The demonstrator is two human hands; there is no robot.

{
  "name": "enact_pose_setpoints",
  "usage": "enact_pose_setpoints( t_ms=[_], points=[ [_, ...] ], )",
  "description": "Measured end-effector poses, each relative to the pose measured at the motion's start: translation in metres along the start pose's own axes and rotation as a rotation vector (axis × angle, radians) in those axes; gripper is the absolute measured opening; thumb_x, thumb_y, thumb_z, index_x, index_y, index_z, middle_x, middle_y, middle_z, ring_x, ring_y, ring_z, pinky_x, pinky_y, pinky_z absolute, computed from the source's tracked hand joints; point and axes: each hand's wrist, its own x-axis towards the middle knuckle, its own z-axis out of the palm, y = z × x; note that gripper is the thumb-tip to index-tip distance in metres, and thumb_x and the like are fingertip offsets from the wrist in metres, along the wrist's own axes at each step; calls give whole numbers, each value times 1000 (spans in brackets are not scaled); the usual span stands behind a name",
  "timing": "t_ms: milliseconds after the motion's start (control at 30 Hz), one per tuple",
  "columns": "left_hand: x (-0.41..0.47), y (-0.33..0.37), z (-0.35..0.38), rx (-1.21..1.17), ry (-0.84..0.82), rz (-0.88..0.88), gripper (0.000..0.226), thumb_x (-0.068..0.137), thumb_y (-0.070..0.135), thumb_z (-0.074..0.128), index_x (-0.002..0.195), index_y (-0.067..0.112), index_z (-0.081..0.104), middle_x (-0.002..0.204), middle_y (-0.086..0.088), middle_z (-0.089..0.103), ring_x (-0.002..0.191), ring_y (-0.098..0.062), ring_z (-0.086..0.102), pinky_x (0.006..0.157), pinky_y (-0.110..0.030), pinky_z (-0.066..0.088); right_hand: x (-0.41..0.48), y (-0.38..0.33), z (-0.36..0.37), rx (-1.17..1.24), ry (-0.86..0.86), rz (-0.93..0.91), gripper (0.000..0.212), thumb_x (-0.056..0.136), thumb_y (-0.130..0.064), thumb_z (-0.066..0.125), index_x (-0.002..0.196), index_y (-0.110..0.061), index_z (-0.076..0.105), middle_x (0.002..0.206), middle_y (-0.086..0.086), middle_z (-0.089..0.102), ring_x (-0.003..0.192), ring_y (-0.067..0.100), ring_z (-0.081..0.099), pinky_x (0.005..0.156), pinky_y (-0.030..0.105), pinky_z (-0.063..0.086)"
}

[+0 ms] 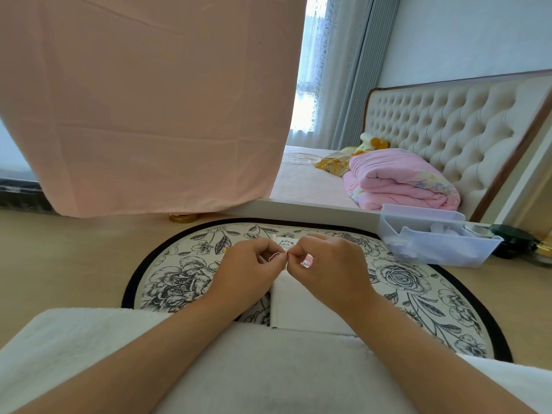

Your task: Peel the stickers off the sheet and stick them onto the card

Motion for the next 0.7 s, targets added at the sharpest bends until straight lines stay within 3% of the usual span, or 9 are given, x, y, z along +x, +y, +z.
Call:
enact_pose_setpoints(
  t_ms=[133,267,367,500,600,700],
  points=[
    [-1,2,-2,-51,6,-20,17,86,18,69,71,25,72,52,15,57,48,0,47,49,-9,37,0,2,2,5,28,-85,15,78,-33,68,64,-27,70,60,-15,64,49,5,53,44,23,46],
    [-1,3,-1,-13,22,46,14,86,19,69,76,27,73,69,2,69,58,-8,54,57,-14,44,1,3,3,-21,107,-113,16,74,-25,73,60,-23,65,56,-10,61,44,9,48,40,24,44],
    [-1,2,-1,6,37,58,13,87,20,69,77,29,72,69,2,69,66,-13,59,59,-12,44,0,3,2,-14,95,-123,16,74,-24,75,61,-23,66,57,-11,61,45,7,47,42,24,44],
    [0,-1,-7,23,40,56,12,87,23,69,77,31,71,68,4,68,65,-13,59,57,-14,44,4,2,-4,316,-164,162,13,82,-32,73,69,-31,74,65,-19,68,52,2,53,55,18,43],
    [1,0,-11,33,-18,92,11,89,27,69,79,30,72,69,9,66,65,-5,58,55,-14,43,11,4,-13,687,-361,424,15,88,-22,75,73,-20,78,69,-5,73,50,4,52,54,18,43],
    [2,0,-14,13,-71,112,12,90,26,69,79,28,72,71,7,67,65,-1,57,58,-10,41,13,8,-19,820,-456,515,9,87,-19,77,82,-13,79,75,3,75,52,9,54,51,14,42]
  ],
)
